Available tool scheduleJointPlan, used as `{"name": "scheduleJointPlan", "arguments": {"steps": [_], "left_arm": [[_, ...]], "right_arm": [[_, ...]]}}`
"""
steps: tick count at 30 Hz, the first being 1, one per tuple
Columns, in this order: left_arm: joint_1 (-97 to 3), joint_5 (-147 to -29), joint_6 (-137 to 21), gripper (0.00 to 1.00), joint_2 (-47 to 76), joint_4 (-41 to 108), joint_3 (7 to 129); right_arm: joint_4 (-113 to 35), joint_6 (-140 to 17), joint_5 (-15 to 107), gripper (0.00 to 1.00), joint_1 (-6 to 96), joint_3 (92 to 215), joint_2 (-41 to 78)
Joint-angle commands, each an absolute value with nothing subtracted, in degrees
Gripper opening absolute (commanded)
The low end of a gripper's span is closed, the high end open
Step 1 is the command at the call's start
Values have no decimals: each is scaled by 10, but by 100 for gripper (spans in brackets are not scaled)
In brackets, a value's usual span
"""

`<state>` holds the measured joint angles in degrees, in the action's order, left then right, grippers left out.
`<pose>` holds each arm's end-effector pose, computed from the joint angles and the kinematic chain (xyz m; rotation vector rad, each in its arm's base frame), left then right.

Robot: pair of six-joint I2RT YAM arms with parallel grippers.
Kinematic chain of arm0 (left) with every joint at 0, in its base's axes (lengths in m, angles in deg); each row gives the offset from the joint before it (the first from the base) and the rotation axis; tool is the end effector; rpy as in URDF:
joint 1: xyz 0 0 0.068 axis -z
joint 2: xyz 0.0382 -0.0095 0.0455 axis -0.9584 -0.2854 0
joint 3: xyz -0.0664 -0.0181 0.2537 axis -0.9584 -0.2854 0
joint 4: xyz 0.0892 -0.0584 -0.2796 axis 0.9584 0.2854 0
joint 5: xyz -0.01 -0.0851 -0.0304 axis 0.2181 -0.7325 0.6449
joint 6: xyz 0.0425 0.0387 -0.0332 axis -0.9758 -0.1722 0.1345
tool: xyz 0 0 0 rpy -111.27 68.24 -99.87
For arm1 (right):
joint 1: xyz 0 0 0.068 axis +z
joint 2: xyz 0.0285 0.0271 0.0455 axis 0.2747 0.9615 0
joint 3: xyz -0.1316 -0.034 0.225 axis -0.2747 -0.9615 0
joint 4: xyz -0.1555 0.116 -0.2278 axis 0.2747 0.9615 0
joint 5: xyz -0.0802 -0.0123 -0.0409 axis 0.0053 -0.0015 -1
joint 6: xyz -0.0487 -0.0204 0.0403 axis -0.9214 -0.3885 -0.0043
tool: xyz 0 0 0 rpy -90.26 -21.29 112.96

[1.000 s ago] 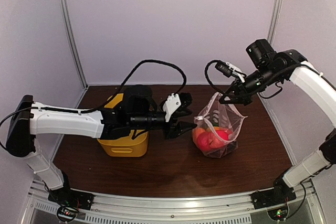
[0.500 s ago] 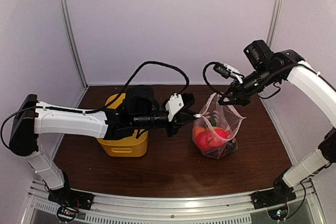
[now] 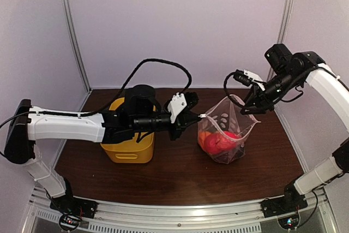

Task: Place the food in the zip-top bag and seal the zipper
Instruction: Adjust the zipper food storage bag at the center of the board.

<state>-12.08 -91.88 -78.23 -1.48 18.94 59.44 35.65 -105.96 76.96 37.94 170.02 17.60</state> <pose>0.1959 -0.3811 0.2644 1.1763 1.4089 -0.8458 0.2614 0.1406 0.3786 -1.4124 2.0564 0.7714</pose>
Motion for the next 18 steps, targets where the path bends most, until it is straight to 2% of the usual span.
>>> {"name": "scheduleJointPlan", "arguments": {"steps": [1, 7, 12, 18], "left_arm": [[-120, -907, -758, 0, 13, 204, 604], [-121, -901, -748, 0, 11, 221, 608], [-125, -899, -736, 0, 10, 220, 606], [-128, -899, -730, 0, 13, 214, 606]], "right_arm": [[481, -1141, 769, 43, 362, 1659, 121], [480, -1185, 746, 50, 361, 1622, 59], [454, -1214, 722, 46, 361, 1557, 25], [352, -1183, 714, 40, 361, 1503, 0]]}}
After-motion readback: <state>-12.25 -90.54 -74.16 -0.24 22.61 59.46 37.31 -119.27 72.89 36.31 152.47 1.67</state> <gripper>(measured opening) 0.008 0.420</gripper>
